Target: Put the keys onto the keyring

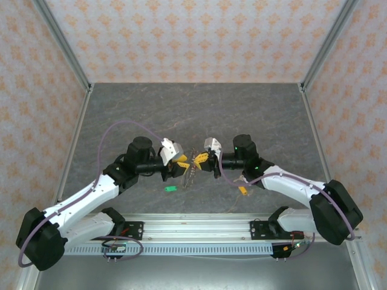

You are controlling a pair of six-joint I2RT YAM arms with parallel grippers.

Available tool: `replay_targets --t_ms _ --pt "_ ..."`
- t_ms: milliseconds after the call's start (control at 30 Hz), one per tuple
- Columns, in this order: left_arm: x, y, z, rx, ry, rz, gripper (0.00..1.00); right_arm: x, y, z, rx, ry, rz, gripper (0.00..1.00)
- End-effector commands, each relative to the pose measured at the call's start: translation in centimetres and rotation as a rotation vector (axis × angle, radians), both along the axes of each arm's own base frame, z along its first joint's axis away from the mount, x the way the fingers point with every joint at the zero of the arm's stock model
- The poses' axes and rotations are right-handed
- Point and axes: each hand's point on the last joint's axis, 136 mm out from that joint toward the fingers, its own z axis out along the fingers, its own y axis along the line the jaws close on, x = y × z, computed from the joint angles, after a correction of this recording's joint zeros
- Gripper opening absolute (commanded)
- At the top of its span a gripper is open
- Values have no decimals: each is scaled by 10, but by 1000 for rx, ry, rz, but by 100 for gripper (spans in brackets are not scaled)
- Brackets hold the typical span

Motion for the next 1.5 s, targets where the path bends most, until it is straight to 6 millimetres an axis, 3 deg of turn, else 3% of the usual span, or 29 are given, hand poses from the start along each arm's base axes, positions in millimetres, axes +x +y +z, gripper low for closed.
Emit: replay_targets --t_ms 0,200,433,600,1100,1467 --pt "-1 0 2 13 -89 -23 34 -1 5 22 44 -67 70 0" --pt "-4 3 -3 52 -140 -49 34 -5 5 24 51 -96 114 0" --pt "-5 -9 0 23 -138 -118 33 -5 6 22 35 -96 132 0" --pt "4 -10 -1 31 -155 -97 31 -6 8 21 33 -92 149 0" --pt "10 -13 -1 38 -165 -98 18 -6 12 22 41 -78 178 0" --pt "13 -15 3 26 -169 -94 14 -6 13 24 44 -64 188 0"
